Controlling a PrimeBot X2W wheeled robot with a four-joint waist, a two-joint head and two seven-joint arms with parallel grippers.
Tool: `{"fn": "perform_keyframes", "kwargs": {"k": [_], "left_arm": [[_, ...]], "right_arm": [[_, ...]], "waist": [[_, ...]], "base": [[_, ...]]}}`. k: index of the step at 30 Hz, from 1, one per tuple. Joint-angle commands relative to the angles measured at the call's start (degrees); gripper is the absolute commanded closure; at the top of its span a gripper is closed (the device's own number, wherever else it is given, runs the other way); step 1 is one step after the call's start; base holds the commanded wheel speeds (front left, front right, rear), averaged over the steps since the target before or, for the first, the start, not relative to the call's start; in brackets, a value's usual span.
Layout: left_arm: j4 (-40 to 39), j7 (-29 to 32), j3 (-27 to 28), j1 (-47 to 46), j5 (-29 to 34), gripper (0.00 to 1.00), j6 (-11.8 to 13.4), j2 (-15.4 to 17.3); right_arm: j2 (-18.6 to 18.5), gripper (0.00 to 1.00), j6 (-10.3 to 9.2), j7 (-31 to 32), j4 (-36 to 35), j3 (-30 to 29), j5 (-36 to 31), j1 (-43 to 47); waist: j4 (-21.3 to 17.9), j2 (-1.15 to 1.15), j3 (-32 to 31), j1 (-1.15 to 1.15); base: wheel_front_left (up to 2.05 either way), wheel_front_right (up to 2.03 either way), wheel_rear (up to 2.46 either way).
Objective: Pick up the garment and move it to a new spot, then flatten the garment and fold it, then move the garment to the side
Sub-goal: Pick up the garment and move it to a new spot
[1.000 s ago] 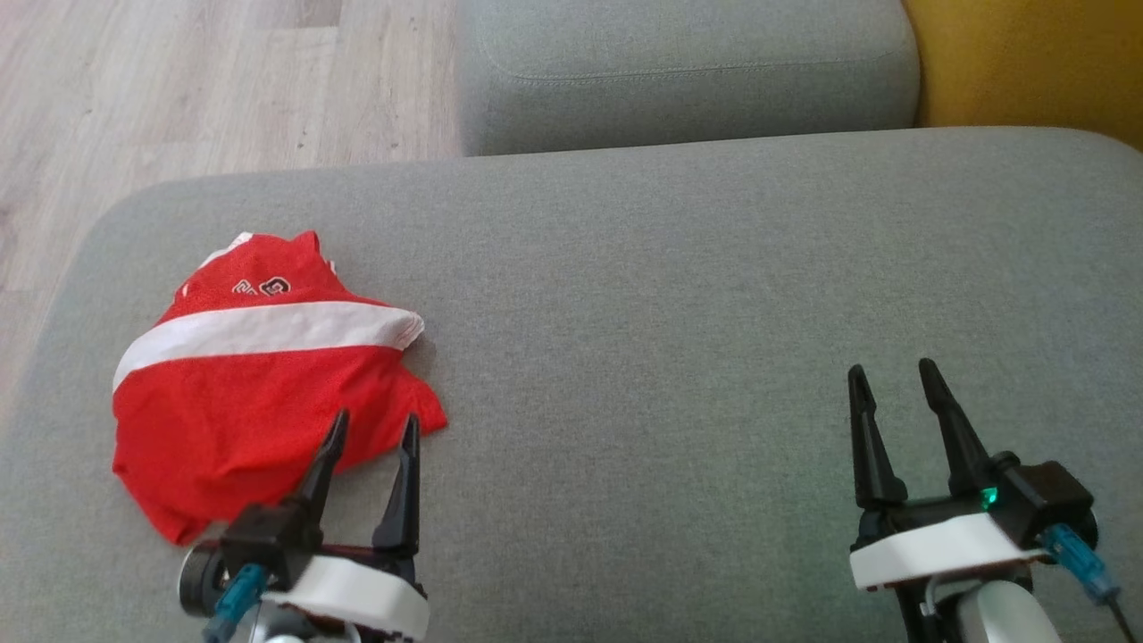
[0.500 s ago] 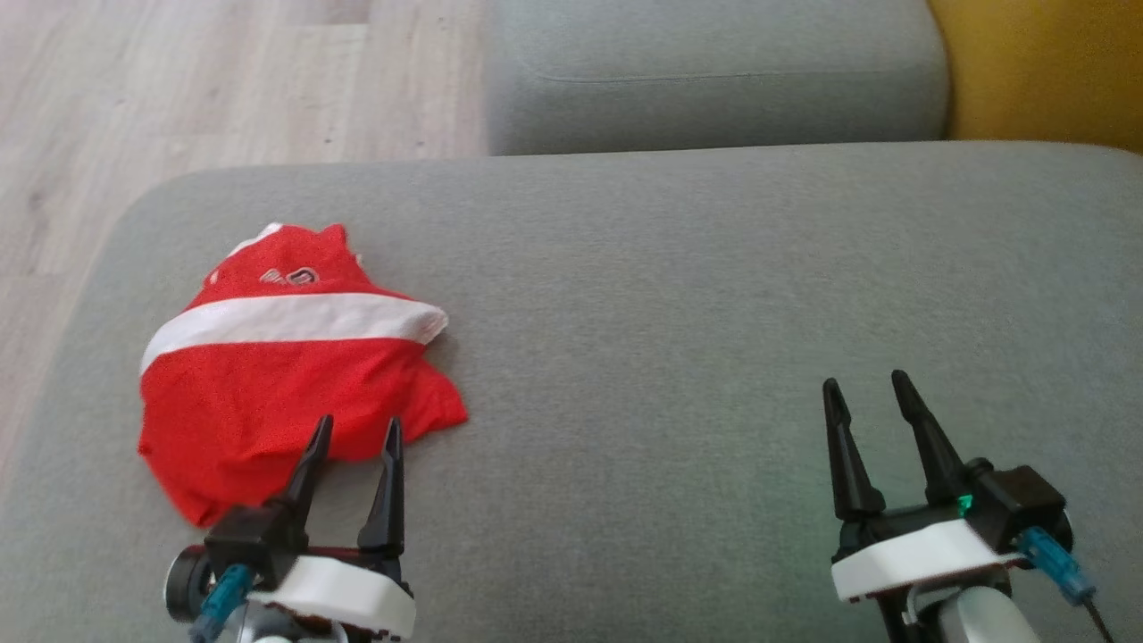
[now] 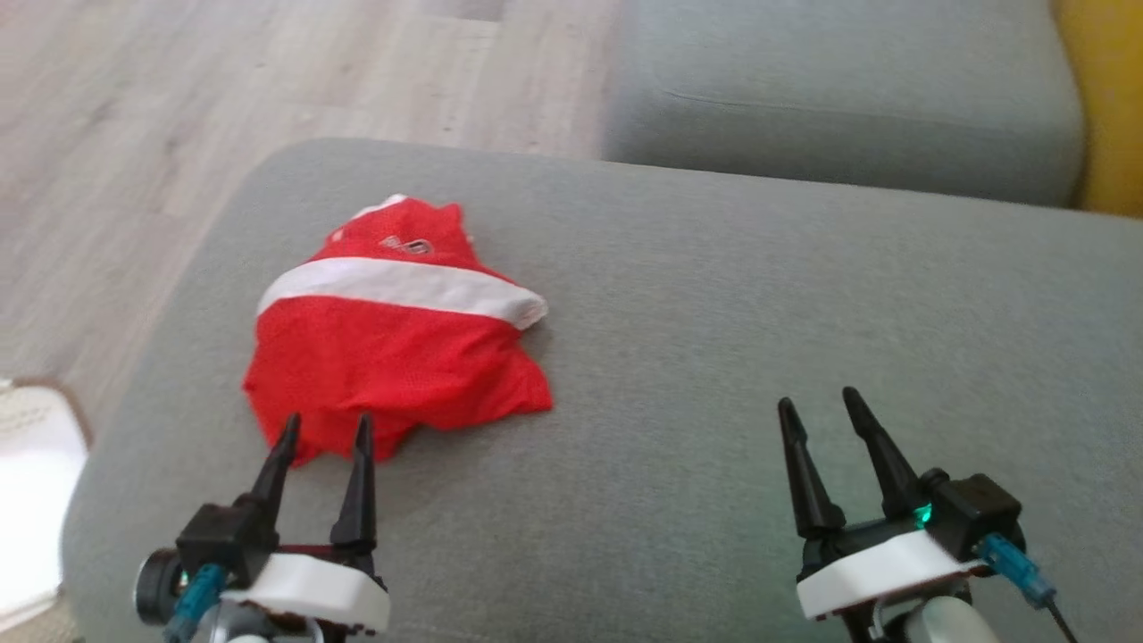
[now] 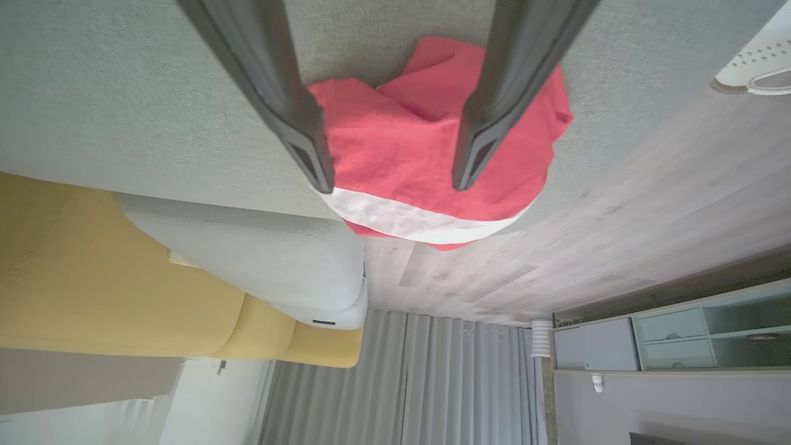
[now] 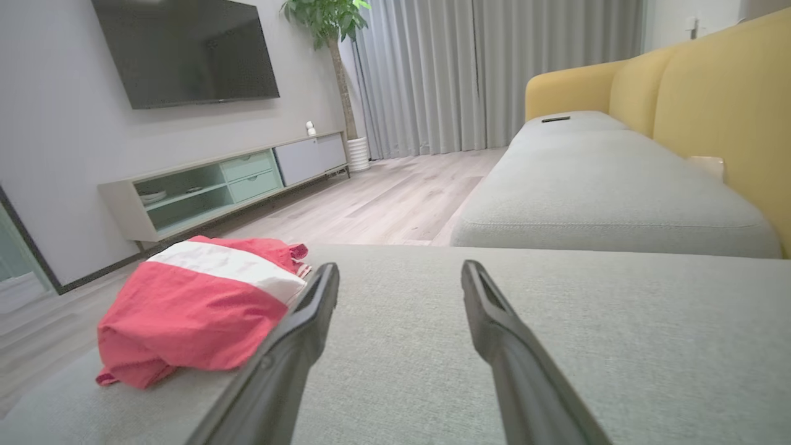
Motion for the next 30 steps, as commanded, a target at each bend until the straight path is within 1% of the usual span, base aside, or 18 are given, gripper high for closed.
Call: {"fn": "perform_keyframes", "kwargs": {"k": [1,7,11,16,20,23,25,28,30], "left_arm": [[-1.80,-0.70,2.28,-1.81,0.45,0.00,-0.08,-0.20],[-1.89,-0.70,3.48,-1.68,1.13,0.00,-0.68,-0.20],[-1.88,-0.70,4.10,-1.68,1.52,0.00,-1.17,-0.20],[-1.78,-0.70,5.02,-1.62,1.79,0.00,-1.74,-0.20],[-1.25,-0.70,5.71,-2.42,2.68,0.00,-2.95,0.45],[-0.57,-0.70,5.11,-4.32,4.11,0.00,-3.99,2.47],[0.57,-0.70,3.86,-6.50,5.03,0.00,-4.74,4.51],[3.80,-0.70,1.02,-11.43,5.60,0.00,-5.56,8.58],[7.13,-0.05,-2.20,-15.86,4.90,0.00,-5.82,11.96]], "right_arm": [[-0.43,0.00,0.43,-0.78,-1.65,1.65,0.38,-2.24],[-0.43,0.00,0.43,-0.78,-1.23,3.61,1.75,-2.61],[-0.43,0.00,0.43,-0.78,-0.92,4.71,2.40,-2.80],[-0.43,0.00,0.43,-0.78,-0.73,5.41,2.90,-2.95],[-0.43,0.00,0.43,-0.78,-0.64,5.77,2.92,-3.44],[-0.43,0.00,0.43,-0.78,-0.68,5.34,2.71,-3.76],[-0.43,0.00,0.43,-0.78,-0.62,4.89,2.44,-3.81],[-0.43,0.00,0.43,-0.78,-0.50,4.23,1.61,-3.94],[-0.43,0.00,0.43,-0.78,-0.51,3.79,0.97,-4.48]], "waist": [[1.92,0.00,-0.31,0.00],[5.69,0.00,-0.36,0.00],[7.38,0.00,-0.30,0.00],[8.15,0.00,-0.15,0.00],[7.51,0.00,0.45,0.00],[6.49,0.00,1.29,0.00],[5.80,0.00,1.87,0.00],[4.57,0.00,3.29,0.00],[3.58,0.00,4.67,0.00]], "base": [[0.00,0.00,0.00],[0.00,0.00,0.00],[0.00,0.00,0.00],[0.00,0.00,0.00],[0.00,0.00,0.00],[0.00,0.00,0.00],[0.00,0.00,0.00],[0.00,0.00,0.00],[0.00,0.00,0.00]]}}
